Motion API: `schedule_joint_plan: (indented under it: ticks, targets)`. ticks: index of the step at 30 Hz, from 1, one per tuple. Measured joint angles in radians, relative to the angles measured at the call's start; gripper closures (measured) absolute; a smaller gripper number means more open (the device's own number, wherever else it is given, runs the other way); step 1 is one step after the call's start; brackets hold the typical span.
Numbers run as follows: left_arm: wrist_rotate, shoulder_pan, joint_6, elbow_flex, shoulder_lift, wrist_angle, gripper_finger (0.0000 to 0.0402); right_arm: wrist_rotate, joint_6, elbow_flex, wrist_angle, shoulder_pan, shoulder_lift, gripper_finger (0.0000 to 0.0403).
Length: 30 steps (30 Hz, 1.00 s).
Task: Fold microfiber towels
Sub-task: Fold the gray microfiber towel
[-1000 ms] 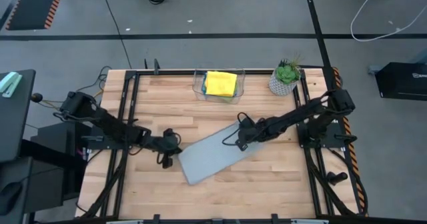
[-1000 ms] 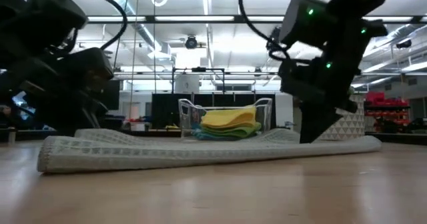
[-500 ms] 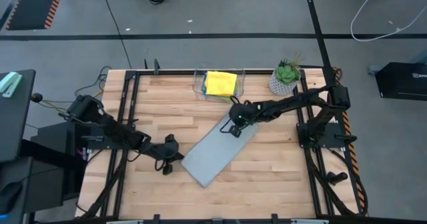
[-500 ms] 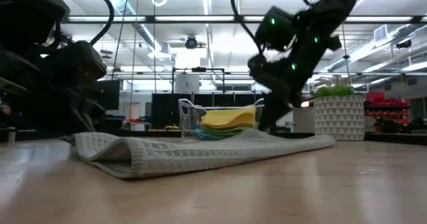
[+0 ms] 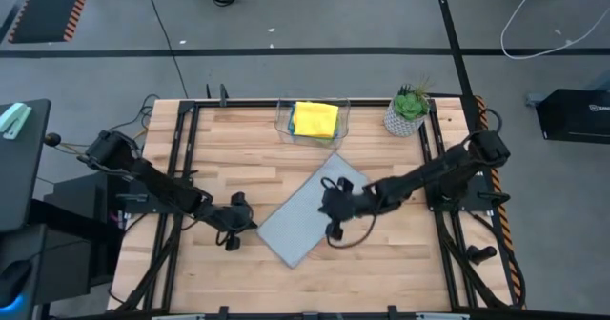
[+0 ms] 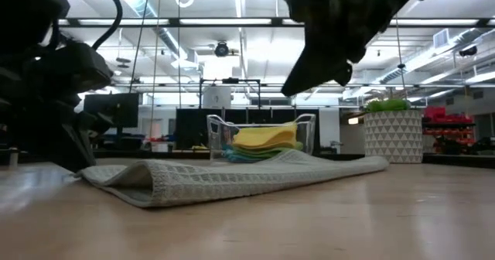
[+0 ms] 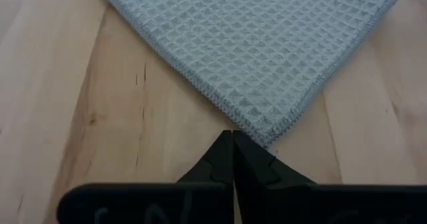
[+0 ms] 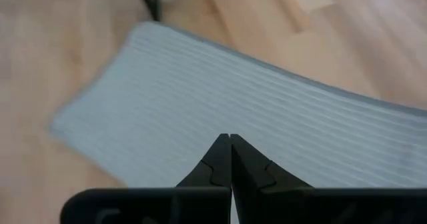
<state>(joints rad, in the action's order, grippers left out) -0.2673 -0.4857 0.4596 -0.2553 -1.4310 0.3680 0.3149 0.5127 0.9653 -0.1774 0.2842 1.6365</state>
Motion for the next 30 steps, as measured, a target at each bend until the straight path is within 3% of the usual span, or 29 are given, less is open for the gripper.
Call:
schedule_joint_plan:
  ticks: [6, 11, 22, 30]
  targets:
    - [0.016, -0.028, 0.018, 0.001, -0.007, 0.076, 0.0394, 0.018, 0.035, 0.028, 0.099, 0.098, 0.067, 0.0399]
    - [0.014, -0.072, 0.027, -0.032, -0.044, 0.076, 0.0397, 0.016, -0.008, 0.152, 0.143, 0.173, 0.221, 0.0377]
    - [0.016, -0.121, -0.01, -0.043, -0.055, 0.074, 0.0393, 0.029, -0.123, 0.571, -0.079, 0.259, 0.519, 0.0249]
    - [0.02, -0.137, -0.052, -0.043, -0.055, 0.075, 0.0396, 0.069, -0.195, 0.712, -0.162, 0.289, 0.632, 0.0226]
